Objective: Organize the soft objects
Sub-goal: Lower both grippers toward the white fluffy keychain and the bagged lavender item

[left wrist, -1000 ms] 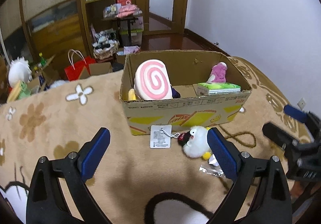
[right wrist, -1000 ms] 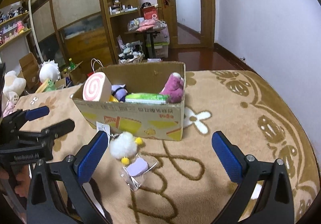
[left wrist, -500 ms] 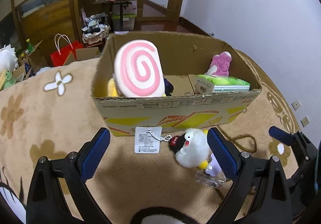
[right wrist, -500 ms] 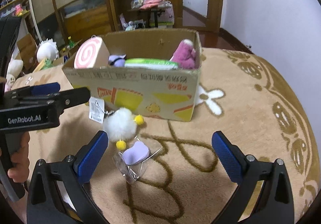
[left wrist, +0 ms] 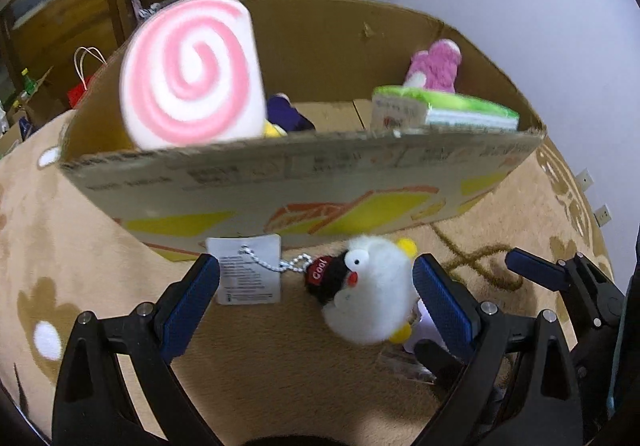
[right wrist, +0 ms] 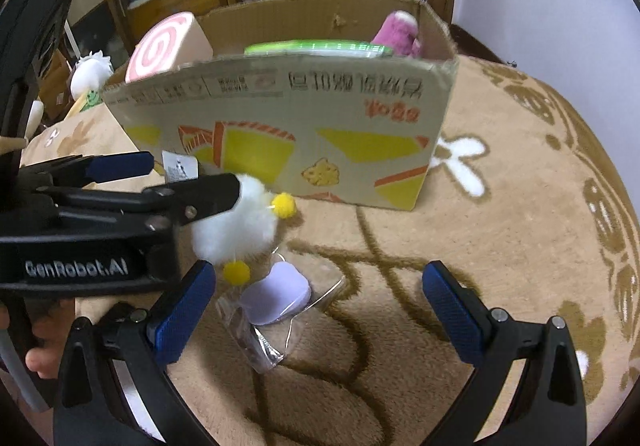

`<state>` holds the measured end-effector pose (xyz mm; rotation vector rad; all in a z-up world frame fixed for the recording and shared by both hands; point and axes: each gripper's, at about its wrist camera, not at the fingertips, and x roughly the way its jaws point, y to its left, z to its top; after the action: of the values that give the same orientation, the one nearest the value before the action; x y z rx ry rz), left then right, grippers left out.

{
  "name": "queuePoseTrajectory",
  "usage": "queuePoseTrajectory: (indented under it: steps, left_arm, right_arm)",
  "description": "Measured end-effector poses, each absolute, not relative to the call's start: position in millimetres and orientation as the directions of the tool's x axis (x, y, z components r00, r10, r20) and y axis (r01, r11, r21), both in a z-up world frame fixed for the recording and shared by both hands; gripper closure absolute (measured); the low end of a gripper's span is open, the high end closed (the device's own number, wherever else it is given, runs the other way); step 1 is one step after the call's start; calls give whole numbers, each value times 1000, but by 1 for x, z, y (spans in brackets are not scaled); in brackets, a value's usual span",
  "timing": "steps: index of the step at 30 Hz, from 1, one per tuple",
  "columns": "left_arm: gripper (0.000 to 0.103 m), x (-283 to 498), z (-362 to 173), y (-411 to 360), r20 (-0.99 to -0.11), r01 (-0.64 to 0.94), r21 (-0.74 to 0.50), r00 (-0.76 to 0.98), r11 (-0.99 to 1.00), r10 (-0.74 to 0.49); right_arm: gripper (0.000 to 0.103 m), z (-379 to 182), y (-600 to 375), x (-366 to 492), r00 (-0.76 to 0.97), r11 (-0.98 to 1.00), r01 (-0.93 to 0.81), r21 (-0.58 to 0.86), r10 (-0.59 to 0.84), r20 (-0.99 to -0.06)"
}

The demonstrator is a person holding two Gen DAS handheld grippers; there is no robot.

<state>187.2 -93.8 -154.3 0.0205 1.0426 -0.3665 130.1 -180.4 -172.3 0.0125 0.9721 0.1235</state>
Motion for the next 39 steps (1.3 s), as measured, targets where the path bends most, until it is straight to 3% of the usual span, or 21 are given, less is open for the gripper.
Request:
queuePoseTrajectory:
  steps: [39]
  left_arm:
    - [6, 194, -192, -117, -905, 299, -36, 394, 953, -158]
  right_arm:
    - [0, -206, -160, 140, 510, 991, -135, 8, 76, -857]
